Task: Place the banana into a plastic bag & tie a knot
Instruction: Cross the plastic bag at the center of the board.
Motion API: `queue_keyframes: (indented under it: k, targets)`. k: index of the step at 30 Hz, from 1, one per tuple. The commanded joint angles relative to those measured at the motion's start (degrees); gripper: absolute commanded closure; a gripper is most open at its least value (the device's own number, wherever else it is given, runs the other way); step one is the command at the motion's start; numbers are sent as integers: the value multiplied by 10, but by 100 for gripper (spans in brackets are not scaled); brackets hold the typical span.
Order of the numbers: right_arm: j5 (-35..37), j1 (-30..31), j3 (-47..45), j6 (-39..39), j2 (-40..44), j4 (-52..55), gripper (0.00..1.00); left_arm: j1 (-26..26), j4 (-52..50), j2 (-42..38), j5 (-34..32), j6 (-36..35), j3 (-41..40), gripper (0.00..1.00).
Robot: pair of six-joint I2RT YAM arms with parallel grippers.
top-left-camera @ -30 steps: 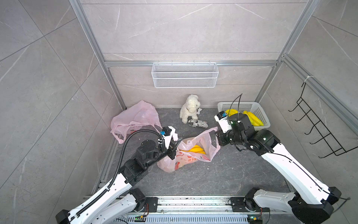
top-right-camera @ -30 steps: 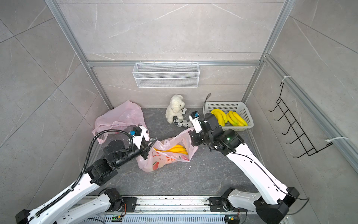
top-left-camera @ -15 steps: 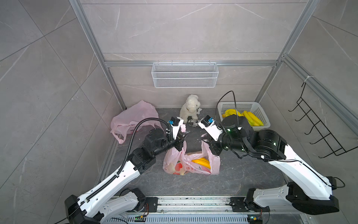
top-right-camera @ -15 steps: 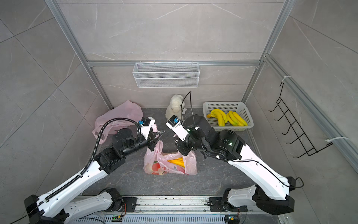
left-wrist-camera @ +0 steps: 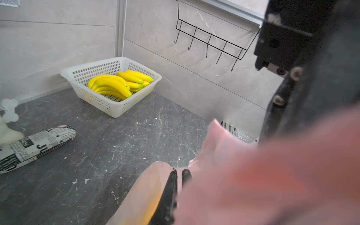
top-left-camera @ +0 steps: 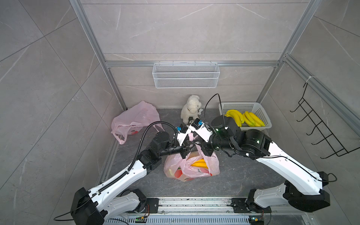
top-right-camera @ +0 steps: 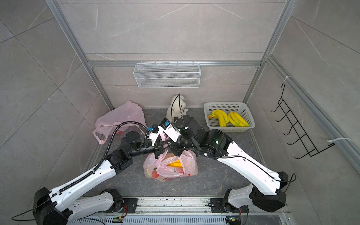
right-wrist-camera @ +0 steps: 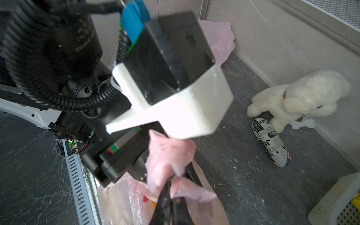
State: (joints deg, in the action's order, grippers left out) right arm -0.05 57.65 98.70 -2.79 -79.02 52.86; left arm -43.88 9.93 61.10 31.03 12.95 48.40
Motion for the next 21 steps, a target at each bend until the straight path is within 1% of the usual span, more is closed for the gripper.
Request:
queue_keyframes:
  k: [1,4,8,12,15,21]
  targets:
    - [28,4,-12,-20,16,-9,100,11,37,-18,69,6,-9,83]
    - [48,4,-30,-28,33,-8,100,27,27,-39,75,7,-24,80]
    - [42,4,-53,-36,48,-11,100,46,25,-53,88,13,-37,78]
    - [20,4,-62,-39,42,-13,100,49,31,-48,105,16,-40,74]
    - [17,4,-71,-38,40,-25,100,49,41,-37,130,21,-40,73]
    - [-5,4,-69,-46,33,-26,100,49,60,-27,141,22,-49,70]
